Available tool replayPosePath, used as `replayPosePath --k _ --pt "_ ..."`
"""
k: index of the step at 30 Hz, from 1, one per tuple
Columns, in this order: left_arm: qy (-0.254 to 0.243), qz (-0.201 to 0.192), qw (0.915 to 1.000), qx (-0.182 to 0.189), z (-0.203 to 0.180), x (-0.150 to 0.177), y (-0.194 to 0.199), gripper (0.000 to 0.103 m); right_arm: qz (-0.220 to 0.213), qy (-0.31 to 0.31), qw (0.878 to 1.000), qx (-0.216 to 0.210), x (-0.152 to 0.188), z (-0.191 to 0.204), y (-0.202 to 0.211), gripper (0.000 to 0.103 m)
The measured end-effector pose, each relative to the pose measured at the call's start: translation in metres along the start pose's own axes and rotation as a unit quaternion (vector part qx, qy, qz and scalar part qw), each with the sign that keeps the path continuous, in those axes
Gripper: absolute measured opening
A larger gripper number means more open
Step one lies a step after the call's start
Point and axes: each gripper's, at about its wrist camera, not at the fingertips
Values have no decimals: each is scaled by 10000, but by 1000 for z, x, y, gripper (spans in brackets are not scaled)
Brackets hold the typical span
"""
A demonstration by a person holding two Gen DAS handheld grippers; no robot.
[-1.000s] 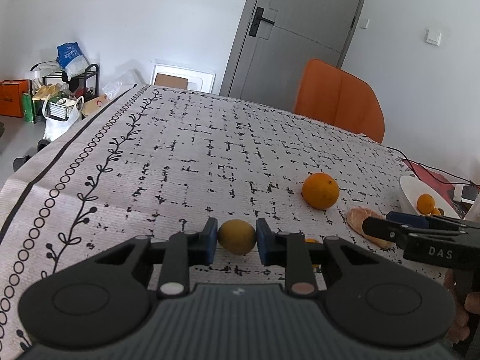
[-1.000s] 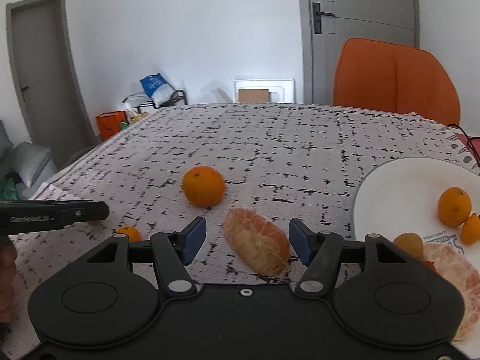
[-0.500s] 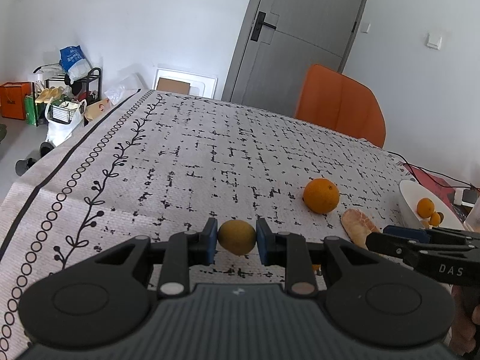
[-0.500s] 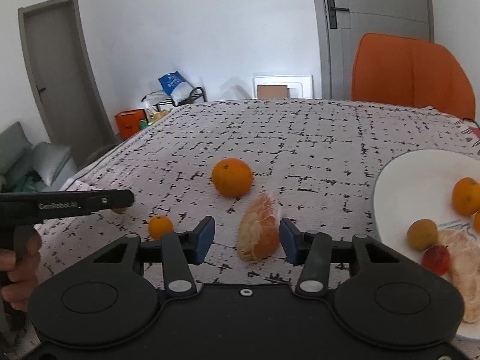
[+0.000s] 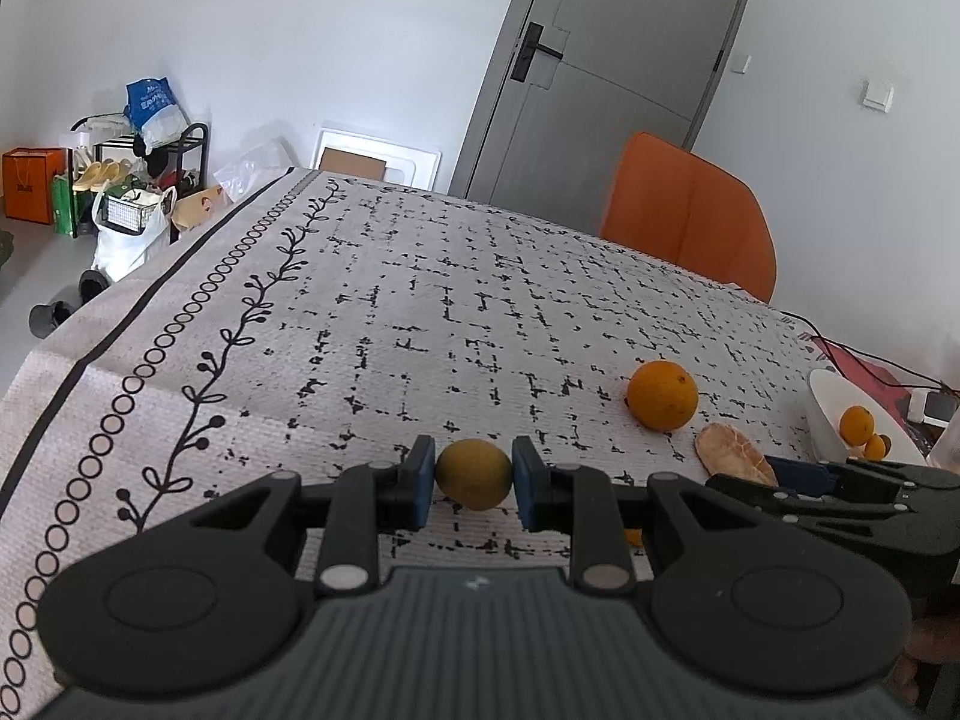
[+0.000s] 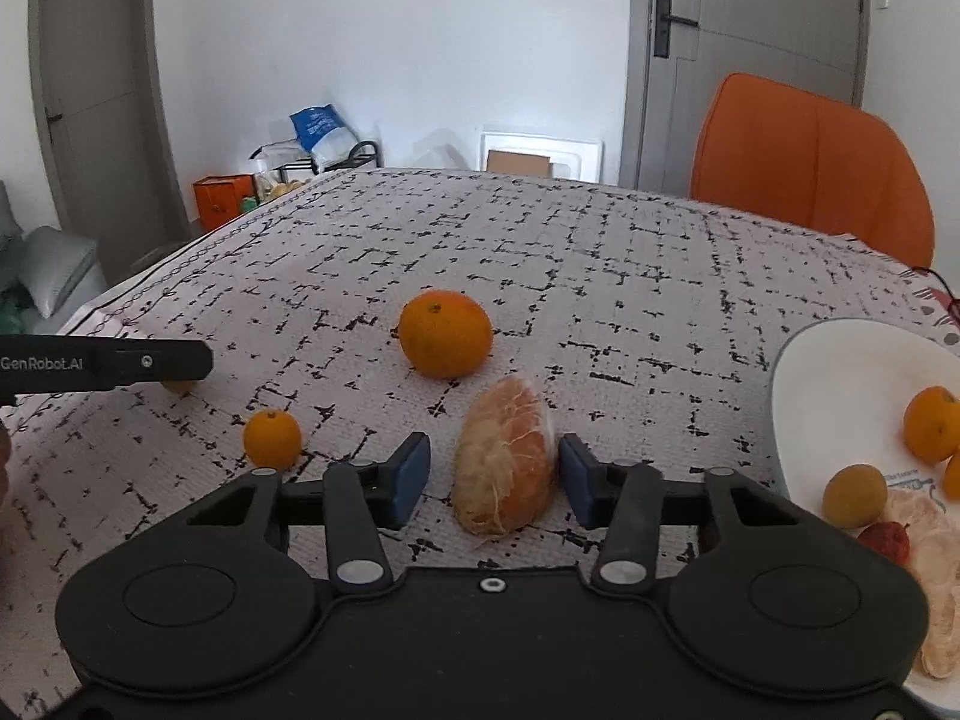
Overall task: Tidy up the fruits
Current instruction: 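Carry pomelo segment into bowl and open right gripper while left releases yellow fruit there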
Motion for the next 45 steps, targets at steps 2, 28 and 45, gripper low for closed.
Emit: replayPosePath --k 2,28,45 --pt "-5 11 10000 -11 0 0 0 26 -9 -39 10000 37 0 -3 1 33" --pt "-450 -163 9981 386 -64 4 12 26 -657 -647 9957 59 13 -48 66 31" --pt "-857 -139 9936 727 -119 14 3 26 -788 -1003 9909 436 39 -86 95 31"
Point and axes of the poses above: each gripper's, at about its wrist camera, not at the fingertips, and y roughly against the way its jaws point, z to its left, x to its underside, and after that the axes turned 12 degrees about y, right-handed
